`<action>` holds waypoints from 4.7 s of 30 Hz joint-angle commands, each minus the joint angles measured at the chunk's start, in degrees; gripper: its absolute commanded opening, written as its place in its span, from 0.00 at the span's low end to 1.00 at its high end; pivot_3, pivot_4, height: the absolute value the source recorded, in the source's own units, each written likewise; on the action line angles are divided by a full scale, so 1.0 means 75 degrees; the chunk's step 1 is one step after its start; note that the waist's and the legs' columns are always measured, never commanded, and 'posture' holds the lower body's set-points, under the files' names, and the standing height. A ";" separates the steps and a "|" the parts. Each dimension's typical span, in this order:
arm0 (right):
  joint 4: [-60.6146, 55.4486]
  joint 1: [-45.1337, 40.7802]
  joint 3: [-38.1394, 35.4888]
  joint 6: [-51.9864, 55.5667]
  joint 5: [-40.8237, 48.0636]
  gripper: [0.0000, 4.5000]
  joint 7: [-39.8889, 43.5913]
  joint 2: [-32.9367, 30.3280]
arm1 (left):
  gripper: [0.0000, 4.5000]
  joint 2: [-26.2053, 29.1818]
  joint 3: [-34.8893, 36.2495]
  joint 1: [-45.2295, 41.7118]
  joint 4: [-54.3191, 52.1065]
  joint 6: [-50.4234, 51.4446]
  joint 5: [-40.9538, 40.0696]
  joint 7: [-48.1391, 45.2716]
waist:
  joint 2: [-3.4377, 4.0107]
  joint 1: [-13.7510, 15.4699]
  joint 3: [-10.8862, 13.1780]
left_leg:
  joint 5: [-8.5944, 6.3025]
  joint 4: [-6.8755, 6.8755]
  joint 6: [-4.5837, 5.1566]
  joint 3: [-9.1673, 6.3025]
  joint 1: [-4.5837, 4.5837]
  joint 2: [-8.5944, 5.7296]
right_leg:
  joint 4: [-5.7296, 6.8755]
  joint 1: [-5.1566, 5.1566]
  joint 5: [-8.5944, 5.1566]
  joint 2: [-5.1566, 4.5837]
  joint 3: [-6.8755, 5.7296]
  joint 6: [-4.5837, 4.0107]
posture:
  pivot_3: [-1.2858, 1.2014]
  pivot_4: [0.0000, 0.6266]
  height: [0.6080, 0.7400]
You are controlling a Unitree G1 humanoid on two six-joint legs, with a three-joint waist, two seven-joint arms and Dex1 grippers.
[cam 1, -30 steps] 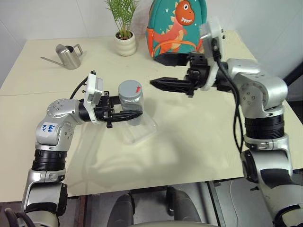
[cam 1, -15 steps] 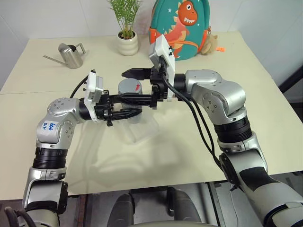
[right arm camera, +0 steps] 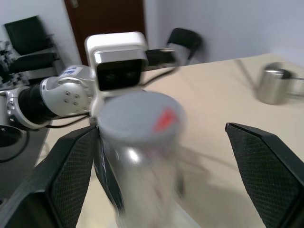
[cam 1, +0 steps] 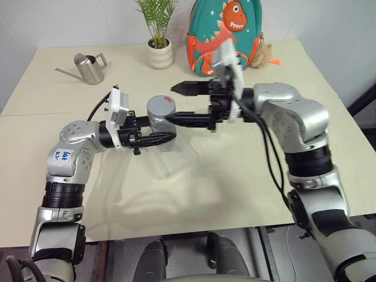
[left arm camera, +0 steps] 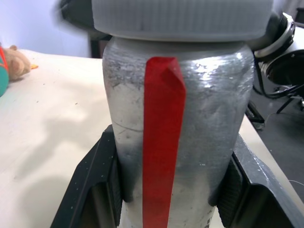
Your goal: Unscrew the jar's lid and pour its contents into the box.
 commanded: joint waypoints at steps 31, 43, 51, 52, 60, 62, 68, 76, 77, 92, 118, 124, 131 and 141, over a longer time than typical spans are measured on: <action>-0.0920 -0.0445 0.0607 0.0631 0.0363 0.99 -0.0500 0.1283 | 0.45 0.0027 0.0074 0.0059 -0.0455 -0.0006 -0.0095 0.0001 | 0.0001 0.0066 0.0000 | 0.0000 0.0003 0.0000 0.0001 0.0003 0.0001 | 0.0008 -0.0002 -0.0001 0.0003 0.0003 -0.0001 | 0.52 0.24 1.00; -0.0868 -0.0437 0.0598 0.0621 0.0337 0.56 -0.0428 0.1314 | 0.45 -0.0013 0.0068 0.0102 -0.0485 0.0006 -0.0120 0.0027 | 0.0001 0.0061 0.0000 | 0.0000 0.0002 0.0000 0.0001 0.0003 0.0001 | 0.0008 -0.0002 -0.0001 0.0003 0.0003 -0.0002 | 0.52 0.24 1.00; -0.0545 -0.0762 -0.1385 0.1368 0.2279 0.56 -0.1196 0.1906 | 0.45 0.0027 0.0077 0.0192 -0.0472 -0.0018 -0.0138 0.0000 | 0.0004 0.0063 0.0002 | 0.0000 0.0002 0.0000 0.0001 0.0003 0.0001 | 0.0011 -0.0002 -0.0001 0.0002 0.0003 -0.0002 | 0.52 0.24 1.00; -0.0546 -0.0739 -0.1589 0.1444 0.2436 0.56 -0.1322 0.1871 | 0.45 0.0041 0.0078 0.0209 -0.0456 -0.0029 -0.0140 -0.0010 | 0.0004 0.0068 0.0002 | 0.0001 0.0002 -0.0001 0.0001 0.0001 0.0001 | 0.0010 -0.0003 -0.0001 0.0002 0.0003 -0.0002 | 0.52 0.24 1.00; -0.1212 0.1425 -0.1536 -0.0095 0.0668 0.56 -0.1500 0.0146 | 0.45 0.0254 0.0384 0.0257 -0.0266 -0.0042 -0.0219 0.0006 | -0.0003 0.0093 -0.0002 | -0.0002 0.0001 0.0002 0.0003 0.0000 -0.0001 | 0.0001 -0.0001 -0.0001 0.0002 0.0003 -0.0001 | 0.52 0.24 1.00; -0.1024 0.2490 -0.1587 -0.1151 -0.0107 0.56 -0.1468 -0.0248 | 0.45 0.0322 0.0498 0.0233 -0.0177 -0.0007 -0.0263 0.0023 | -0.0004 0.0096 -0.0003 | -0.0002 -0.0003 0.0003 0.0004 0.0000 -0.0001 | 0.0000 -0.0003 -0.0001 0.0002 0.0003 -0.0001 | 0.52 0.24 1.00; 0.0781 0.4565 -0.1784 -0.4506 -0.1674 0.56 -0.1641 -0.0329 | 0.45 0.0361 0.0612 0.0093 0.0210 -0.0043 -0.0215 -0.0016 | -0.0004 0.0032 -0.0002 | -0.0004 -0.0003 0.0007 0.0027 0.0012 -0.0001 | -0.0001 0.0000 -0.0001 -0.0001 0.0014 0.0006 | 0.52 0.24 1.00; 0.1699 0.4978 -0.2142 -0.5207 -0.1376 0.93 -0.1626 0.0043 | 0.45 0.0474 0.0523 -0.0105 0.0448 0.0085 -0.0211 -0.0282 | -0.0004 -0.0080 -0.0002 | 0.0007 0.0003 0.0001 0.0025 0.0035 0.0000 | 0.0007 0.0010 0.0002 0.0001 0.0023 0.0000 | 0.52 0.24 1.00; 0.1689 0.4999 -0.2158 -0.5201 -0.1331 0.99 -0.1588 0.0043 | 0.45 0.0472 0.0503 -0.0146 0.0490 0.0054 -0.0159 -0.0291 | -0.0004 -0.0080 -0.0002 | 0.0007 0.0002 0.0001 0.0024 0.0035 0.0000 | 0.0011 0.0012 0.0002 0.0002 0.0023 0.0000 | 0.52 0.24 1.00; -0.3068 0.4157 -0.1248 -0.0917 0.1300 0.99 -0.0710 -0.1340 | 0.45 0.0632 0.0151 -0.1027 0.1704 -0.1693 0.1303 -0.0140 | 0.0004 -0.0079 0.0002 | 0.0005 0.0004 0.0003 0.0019 0.0034 0.0000 | 0.0007 0.0017 0.0004 0.0005 0.0023 0.0004 | 0.52 0.24 1.00; -0.3341 0.4102 -0.0421 -0.0832 0.0513 0.99 -0.0707 -0.1236 | 0.45 0.1627 -0.2351 -0.2317 0.3297 -1.0962 1.3467 1.2472 | 0.0004 0.0291 0.0002 | -0.0009 0.0004 0.0015 0.0038 0.0014 -0.0004 | -0.0031 0.0015 0.0023 0.0001 0.0024 0.0030 | 0.52 0.24 1.00; -0.3382 0.4157 -0.0463 -0.0838 0.0519 0.99 -0.0847 -0.1129 | 0.45 0.1824 -0.4513 -0.3103 0.4040 -0.8270 1.6299 1.6556 | 0.0002 0.0309 0.0002 | -0.0011 0.0006 0.0018 0.0037 0.0012 -0.0003 | -0.0024 0.0013 0.0022 0.0001 0.0024 0.0031 | 0.52 0.24 1.00; -0.3449 0.4188 -0.0435 -0.0821 0.0549 0.99 -0.1023 -0.0943 | 0.45 0.1565 -0.5566 -0.3493 0.4577 -0.6665 1.6838 1.8284 | 0.0001 0.0286 0.0001 | -0.0014 0.0002 0.0022 0.0037 0.0003 -0.0004 | -0.0025 0.0003 0.0019 0.0001 0.0024 0.0035 | 0.52 0.24 1.00; -0.3415 0.4145 -0.0451 -0.0813 0.0599 0.99 -0.1125 -0.0798 | 0.45 0.1848 -0.6120 -0.3571 0.4486 -0.5221 1.7106 1.9270 | 0.0000 0.0288 0.0001 | -0.0014 0.0006 0.0020 0.0039 0.0002 -0.0004 | -0.0008 -0.0010 0.0016 0.0001 0.0026 0.0031 | 0.52 0.24 1.00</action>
